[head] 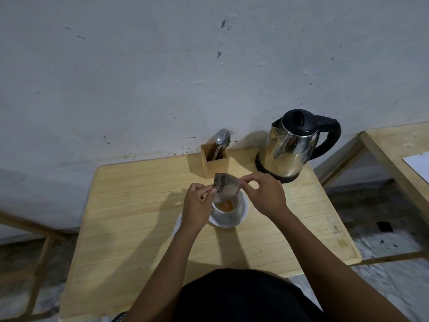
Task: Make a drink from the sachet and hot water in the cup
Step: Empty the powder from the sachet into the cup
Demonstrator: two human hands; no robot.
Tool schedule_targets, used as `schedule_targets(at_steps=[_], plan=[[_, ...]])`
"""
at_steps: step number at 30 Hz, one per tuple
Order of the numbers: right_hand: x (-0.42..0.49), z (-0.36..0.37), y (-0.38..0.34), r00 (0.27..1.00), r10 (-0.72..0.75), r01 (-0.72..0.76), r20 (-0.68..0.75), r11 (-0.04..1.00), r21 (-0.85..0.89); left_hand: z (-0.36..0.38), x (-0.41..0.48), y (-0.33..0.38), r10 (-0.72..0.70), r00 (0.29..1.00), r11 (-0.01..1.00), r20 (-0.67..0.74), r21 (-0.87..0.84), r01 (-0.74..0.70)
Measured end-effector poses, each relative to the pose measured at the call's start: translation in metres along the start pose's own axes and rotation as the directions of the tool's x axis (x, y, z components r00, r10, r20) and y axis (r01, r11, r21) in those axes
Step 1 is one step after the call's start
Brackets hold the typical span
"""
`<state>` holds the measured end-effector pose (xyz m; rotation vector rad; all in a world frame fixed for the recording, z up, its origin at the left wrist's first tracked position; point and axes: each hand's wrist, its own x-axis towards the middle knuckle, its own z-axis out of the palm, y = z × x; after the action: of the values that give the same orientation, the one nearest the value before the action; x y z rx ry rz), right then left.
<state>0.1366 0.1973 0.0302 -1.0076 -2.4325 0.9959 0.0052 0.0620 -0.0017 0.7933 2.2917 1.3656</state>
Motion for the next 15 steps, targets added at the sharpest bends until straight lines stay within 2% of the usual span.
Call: schedule_targets(at_steps=[3,6,8,13,15], plan=[[0.002,-0.003,-0.005,1.000,-0.013,0.013,-0.006,1.000,-0.021,-0.001,-0.002,0.002,0.001,1.000,1.000,-0.003,-0.010,-0.001],[0.001,-0.005,-0.006,0.997,-0.026,0.024,-0.072,0.999,-0.028,-0.004,-0.003,0.004,-0.012,1.000,1.000,-0.010,-0.011,0.012],[0.000,-0.006,-0.006,0.997,-0.062,0.061,-0.055,0.998,-0.017,-0.006,-0.003,0.006,-0.049,0.999,0.998,-0.002,-0.043,0.049],[-0.013,-0.007,-0.005,0.972,-0.190,0.195,-0.136,0.981,0.021,-0.018,-0.010,0.007,-0.236,0.971,0.966,-0.029,-0.118,0.231],[-0.021,-0.002,-0.006,0.945,-0.274,0.279,-0.178,0.960,0.001,-0.025,-0.012,0.010,-0.366,0.929,0.905,0.059,-0.210,0.370]])
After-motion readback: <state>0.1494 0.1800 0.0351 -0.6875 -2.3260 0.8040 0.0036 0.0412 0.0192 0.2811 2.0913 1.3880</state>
